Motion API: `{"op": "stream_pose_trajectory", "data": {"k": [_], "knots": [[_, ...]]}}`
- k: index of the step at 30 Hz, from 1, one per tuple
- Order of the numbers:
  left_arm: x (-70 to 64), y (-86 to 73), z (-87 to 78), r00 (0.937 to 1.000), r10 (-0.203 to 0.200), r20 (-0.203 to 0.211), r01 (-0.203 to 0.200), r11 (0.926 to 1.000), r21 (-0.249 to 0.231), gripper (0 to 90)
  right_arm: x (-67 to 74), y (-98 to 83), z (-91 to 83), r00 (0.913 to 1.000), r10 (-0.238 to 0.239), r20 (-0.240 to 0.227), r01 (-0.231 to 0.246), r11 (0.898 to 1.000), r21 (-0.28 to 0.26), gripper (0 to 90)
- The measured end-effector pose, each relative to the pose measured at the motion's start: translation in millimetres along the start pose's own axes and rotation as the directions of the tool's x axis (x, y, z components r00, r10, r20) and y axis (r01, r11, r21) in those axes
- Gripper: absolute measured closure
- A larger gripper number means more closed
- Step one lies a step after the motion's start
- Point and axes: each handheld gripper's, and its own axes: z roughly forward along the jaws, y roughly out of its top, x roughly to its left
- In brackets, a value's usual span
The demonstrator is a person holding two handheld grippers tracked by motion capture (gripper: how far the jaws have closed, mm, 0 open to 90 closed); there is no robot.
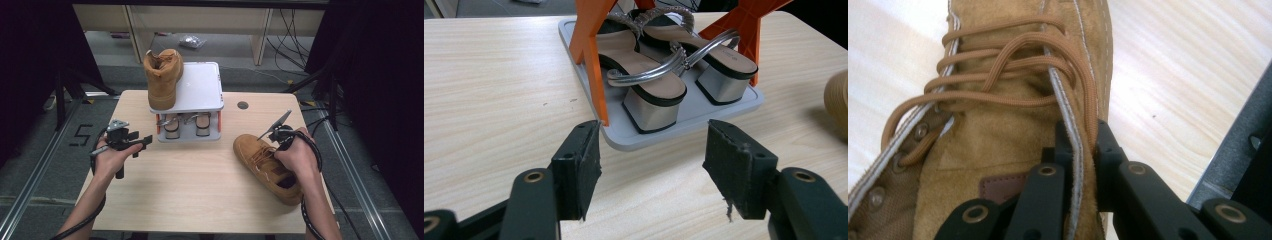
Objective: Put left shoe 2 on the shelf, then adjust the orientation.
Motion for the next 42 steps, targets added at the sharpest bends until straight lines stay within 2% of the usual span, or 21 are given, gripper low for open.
{"op": "stream_pose_trajectory", "data": {"k": [5, 6, 7, 8, 9, 11, 12, 13, 14, 18, 20, 21, 22, 23, 24, 29, 31, 34, 35, 38, 42], "knots": [[1.9, -1.4, -1.4, 1.0, -0.003, -0.002, 0.003, 1.0, -0.001, 38.5, -6.3, 6.8, -7.9, 0.9983, 0.056, -0.012, -0.056, 0.998, -0.027, 85.5], [2.4, -1.4, -1.8, 1.0, -0.002, -0.005, 0.002, 1.0, 0.001, 38.5, -8.1, 8.4, -9.8, 0.9985, 0.051, -0.018, -0.051, 0.999, -0.019, 85.5], [2.7, -1.5, -2.1, 1.0, -0.006, -0.006, 0.006, 1.0, -0.002, 38.6, -8.0, 10.0, -12.0, 0.9979, 0.062, -0.018, -0.063, 0.997, -0.042, 85.5], [2.8, -1.4, -2.8, 0.9999, -0.008, -0.007, 0.008, 1.0, -0.003, 38.6, -10.2, 13.0, -13.8, 0.9988, 0.042, -0.023, -0.044, 0.997, -0.056, 85.5], [3.0, -1.4, -3.4, 0.9999, -0.007, -0.009, 0.007, 1.0, -0.004, 38.6, -8.2, 15.2, -16.9, 0.9977, 0.065, -0.016, -0.066, 0.997, -0.048, 85.5], [4.1, -1.9, -3.9, 0.9999, -0.008, -0.006, 0.008, 0.9999, -0.009, 38.6, -10.2, 19.5, -19.1, 0.999, 0.045, -0.003, -0.045, 0.997, -0.068, 85.5], [4.1, -2.0, -4.3, 0.9999, -0.009, -0.01, 0.009, 0.9999, -0.005, 38.6, -11.7, 20.9, -18.7, 0.9977, 0.047, -0.05, -0.051, 0.995, -0.084, 85.5], [4.4, -2.3, -4.5, 0.9999, -0.01, -0.01, 0.01, 0.9999, -0.004, 38.6, -10.7, 22.4, -20.2, 0.996, 0.07, -0.056, -0.074, 0.995, -0.073, 85.5], [4.4, -2.6, -4.3, 0.9998, -0.013, -0.013, 0.013, 0.9999, -0.005, 38.6, -12.2, 24.2, -20.9, 0.9977, 0.052, -0.043, -0.056, 0.995, -0.087, 85.5], [4.1, -3.3, -3.2, 0.9999, -0.013, -0.008, 0.013, 0.9999, -0.005, 38.6, -12.5, 28.4, -24.5, 0.9958, 0.084, -0.038, -0.087, 0.991, -0.098, 85.5], [3.6, -3.3, -3.2, 0.9999, -0.012, -0.005, 0.012, 0.9999, -0.007, 38.6, -15.5, 30.2, -24.8, 0.9969, 0.066, -0.043, -0.071, 0.991, -0.113, 85.5], [3.5, -3.2, -3.4, 0.9999, -0.012, -0.008, 0.012, 0.9999, -0.008, 38.6, -12.6, 31.2, -27.4, 0.9933, 0.107, -0.045, -0.11, 0.99, -0.093, 85.5], [3.7, -3.1, -3.8, 0.9998, -0.013, -0.011, 0.013, 0.9999, -0.007, 38.6, -14.5, 31.9, -26.7, 0.9961, 0.08, -0.036, -0.084, 0.989, -0.119, 85.5], [4.0, -3.0, -4.2, 0.9998, -0.015, -0.013, 0.015, 0.9999, -0.008, 38.6, -14.3, 32.9, -27.7, 0.9943, 0.095, -0.047, -0.1, 0.989, -0.11, 85.5], [4.2, -3.1, -4.3, 0.9998, -0.016, -0.012, 0.016, 0.9998, -0.01, 38.6, -16.7, 33.5, -27.6, 0.9969, 0.067, -0.042, -0.072, 0.99, -0.122, 85.5], [6.0, -2.7, -5.1, 0.9997, -0.018, -0.015, 0.018, 0.9997, -0.014, 38.5, -17.7, 35.3, -29.7, 0.9948, 0.091, -0.046, -0.096, 0.988, -0.121, 85.5], [5.8, -2.3, -5.3, 0.9997, -0.019, -0.015, 0.019, 0.9997, -0.015, 38.5, -19.4, 35.3, -30.5, 0.9961, 0.08, -0.037, -0.084, 0.989, -0.121, 85.5], [5.2, -1.5, -4.9, 0.9998, -0.017, -0.012, 0.016, 0.9998, -0.011, 38.4, -19.5, 34.0, -31.7, 0.9935, 0.104, -0.046, -0.109, 0.987, -0.12, 85.5], [5.1, -1.3, -4.8, 0.9998, -0.015, -0.01, 0.015, 0.9998, -0.011, 38.3, -21.7, 33.8, -31.1, 0.9959, 0.083, -0.036, -0.087, 0.987, -0.133, 85.5], [4.7, -2.0, -6.5, 0.9999, -0.013, -0.008, 0.013, 0.9998, -0.015, 38.3, -20.9, 34.0, -32.4, 0.9924, 0.116, -0.04, -0.12, 0.986, -0.117, 85.5], [7.3, -4.2, -8.6, 0.9999, -0.014, -0.008, 0.014, 0.9998, -0.016, 38.2, -21.3, 36.6, -34.4, 0.9949, 0.095, -0.034, -0.099, 0.984, -0.148, 85.5]]}}
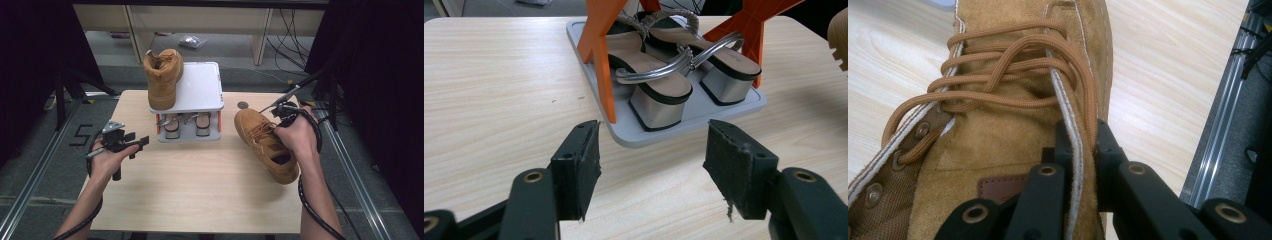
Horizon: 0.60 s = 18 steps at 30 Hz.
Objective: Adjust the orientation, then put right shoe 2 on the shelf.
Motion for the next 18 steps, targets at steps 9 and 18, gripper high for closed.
{"op": "stream_pose_trajectory", "data": {"k": [9, 18], "knots": [[1.7, 0.5, -1.4, 0.9999, -0.006, -0.014, 0.006, 1.0, 0.002, 38.2, 4.2, 7.5, -2.1, 0.9998, -0.007, -0.017, 0.007, 1.0, -0.014, 85.5], [-1.4, 1.8, -0.6, 1.0, -0.002, -0.007, 0.002, 1.0, -0.005, 38.2, 7.1, 18.5, -7.9, 0.9996, -0.027, 0.006, 0.027, 0.999, -0.041, 85.5]]}}
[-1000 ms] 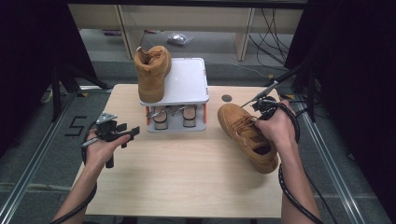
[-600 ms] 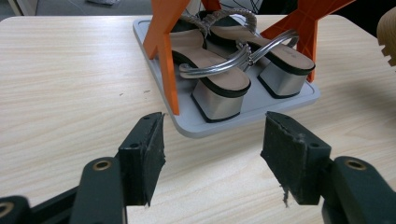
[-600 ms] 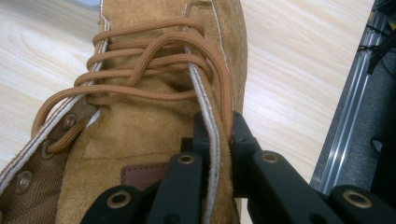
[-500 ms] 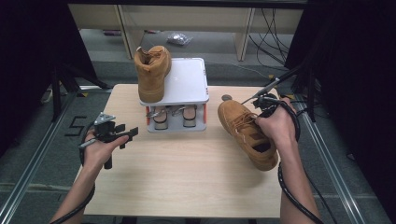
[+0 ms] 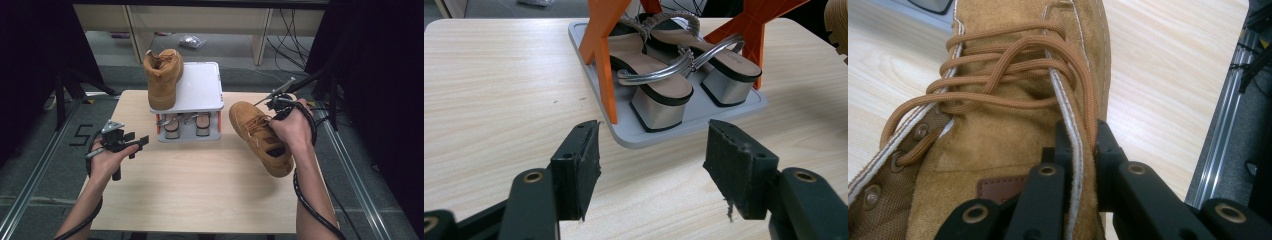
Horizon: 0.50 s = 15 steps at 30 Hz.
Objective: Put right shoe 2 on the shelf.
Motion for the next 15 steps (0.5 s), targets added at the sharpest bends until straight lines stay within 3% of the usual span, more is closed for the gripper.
{"op": "stream_pose_trajectory", "data": {"k": [1, 2, 3, 6, 15], "knots": [[0.0, 0.1, 0.0, 1.0, -0.002, -0.006, 0.002, 1.0, 0.003, 38.2, 2.1, 2.4, -1.5, 0.9996, 0.026, -0.009, -0.026, 1.0, 0.006, 85.5], [0.4, -0.1, 0.5, 1.0, -0.003, -0.003, 0.003, 1.0, 0.001, 38.1, 1.6, 3.3, -0.9, 0.9999, 0.01, 0.003, -0.01, 1.0, -0.004, 85.5], [0.5, -0.3, 1.0, 1.0, -0.005, -0.002, 0.005, 1.0, 0.0, 38.1, 3.2, 5.6, -2.3, 0.9993, 0.033, -0.014, -0.033, 0.999, 0.002, 85.5], [0.4, -1.1, 2.8, 1.0, -0.006, 0.0, 0.006, 1.0, 0.002, 38.1, 2.8, 10.6, -3.0, 0.9998, 0.017, -0.007, -0.017, 1.0, -0.002, 85.5], [-0.1, -0.9, 1.0, 1.0, -0.002, 0.002, 0.002, 1.0, 0.004, 38.2, 4.4, 23.2, -10.2, 0.9996, 0.026, 0.011, -0.026, 0.999, -0.028, 85.5]]}}
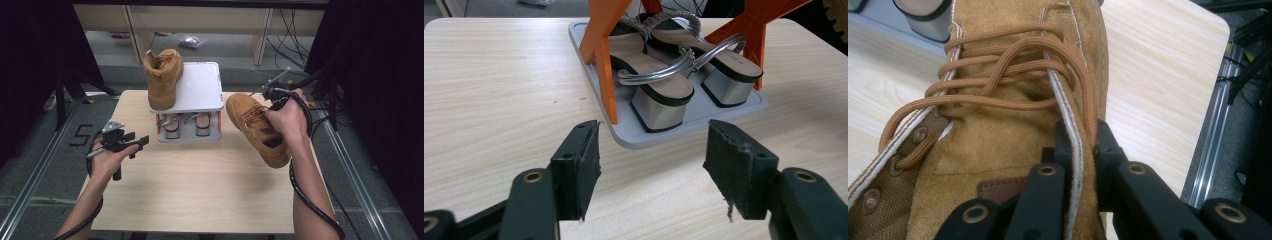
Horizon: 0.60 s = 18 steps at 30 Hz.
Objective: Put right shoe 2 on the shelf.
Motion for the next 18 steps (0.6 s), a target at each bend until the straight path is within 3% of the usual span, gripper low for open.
{"op": "stream_pose_trajectory", "data": {"k": [8, 18], "knots": [[-1.3, -1.7, -2.1, 1.0, 0.005, 0.006, -0.005, 1.0, 0.001, 38.2, 2.0, 9.6, -9.2, 0.9995, 0.024, 0.018, -0.024, 0.999, -0.024, 85.5], [-2.2, -0.5, -1.2, 1.0, 0.006, 0.007, -0.006, 1.0, 0.003, 38.2, 4.6, 34.5, -16.5, 0.9993, 0.031, 0.019, -0.03, 0.998, -0.06, 85.5]]}}
